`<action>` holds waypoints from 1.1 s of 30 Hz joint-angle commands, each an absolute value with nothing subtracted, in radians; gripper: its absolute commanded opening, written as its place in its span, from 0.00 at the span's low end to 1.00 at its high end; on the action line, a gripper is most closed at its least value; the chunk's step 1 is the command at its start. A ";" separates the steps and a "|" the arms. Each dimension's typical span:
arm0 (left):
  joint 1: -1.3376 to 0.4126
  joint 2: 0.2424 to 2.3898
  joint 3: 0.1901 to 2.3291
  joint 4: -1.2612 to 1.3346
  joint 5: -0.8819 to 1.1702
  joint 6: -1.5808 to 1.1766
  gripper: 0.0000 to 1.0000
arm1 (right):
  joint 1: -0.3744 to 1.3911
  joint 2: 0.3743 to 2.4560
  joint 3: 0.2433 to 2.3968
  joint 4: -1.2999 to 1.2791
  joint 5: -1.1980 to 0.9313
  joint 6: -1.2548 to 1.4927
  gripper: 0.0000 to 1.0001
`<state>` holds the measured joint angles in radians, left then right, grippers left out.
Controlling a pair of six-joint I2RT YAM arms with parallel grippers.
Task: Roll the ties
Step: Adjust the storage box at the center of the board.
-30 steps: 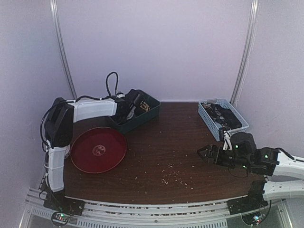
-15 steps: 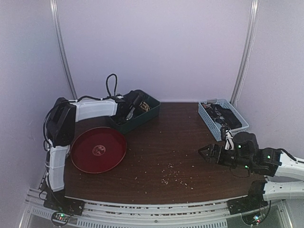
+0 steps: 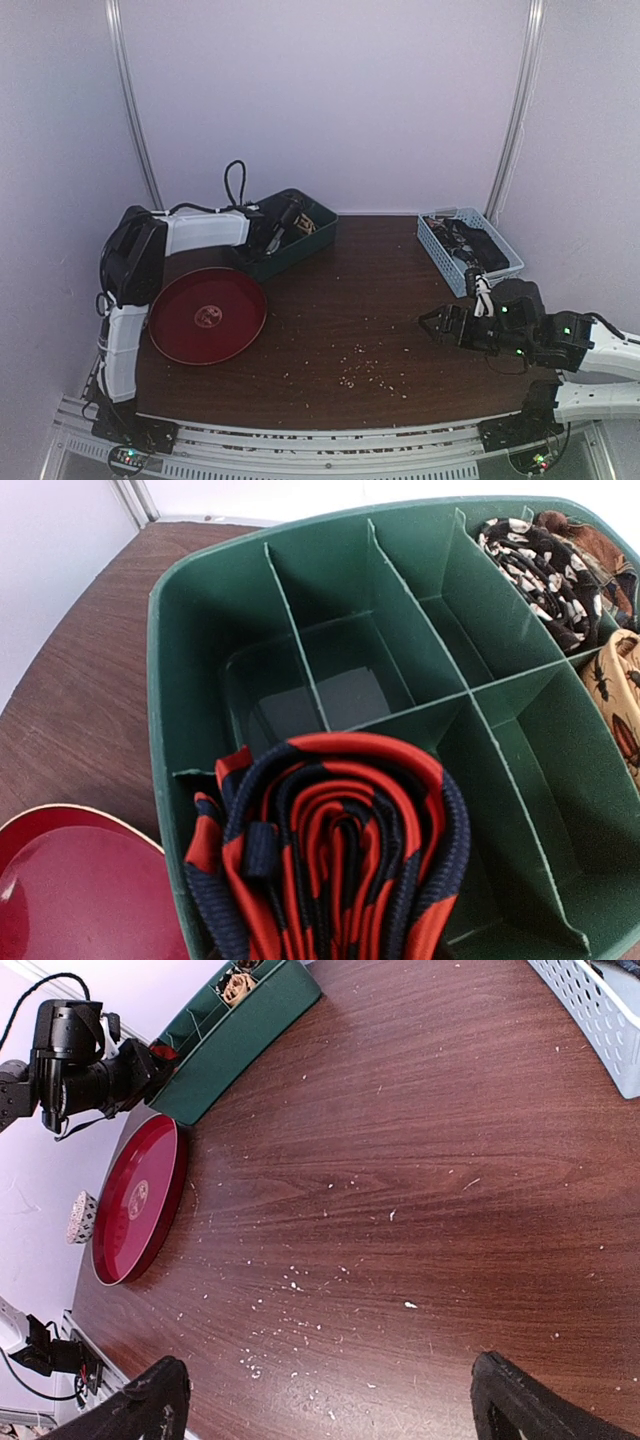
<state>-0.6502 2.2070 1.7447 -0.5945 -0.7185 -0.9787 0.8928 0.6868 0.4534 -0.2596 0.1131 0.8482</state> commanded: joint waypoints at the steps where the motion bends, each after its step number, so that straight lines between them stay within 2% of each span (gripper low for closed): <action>1: -0.652 2.257 1.777 -0.655 -0.651 -0.999 0.15 | 0.900 0.688 0.464 -0.263 0.135 0.835 1.00; 7: -0.660 2.205 1.773 -0.757 -0.697 -1.053 0.15 | 0.900 0.684 0.458 -0.255 0.119 0.840 1.00; 16: -0.647 2.191 1.738 -0.630 -0.613 -0.907 0.17 | 0.900 0.663 0.453 -0.241 0.157 0.809 1.00; 33: -0.778 2.227 1.625 -0.390 -0.377 -0.647 0.15 | 0.899 0.911 0.680 -0.285 0.337 0.668 1.00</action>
<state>-0.6979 2.1933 1.6890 -0.4332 -0.6079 -0.7414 0.8928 0.8776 0.6193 -0.2691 0.2527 0.7109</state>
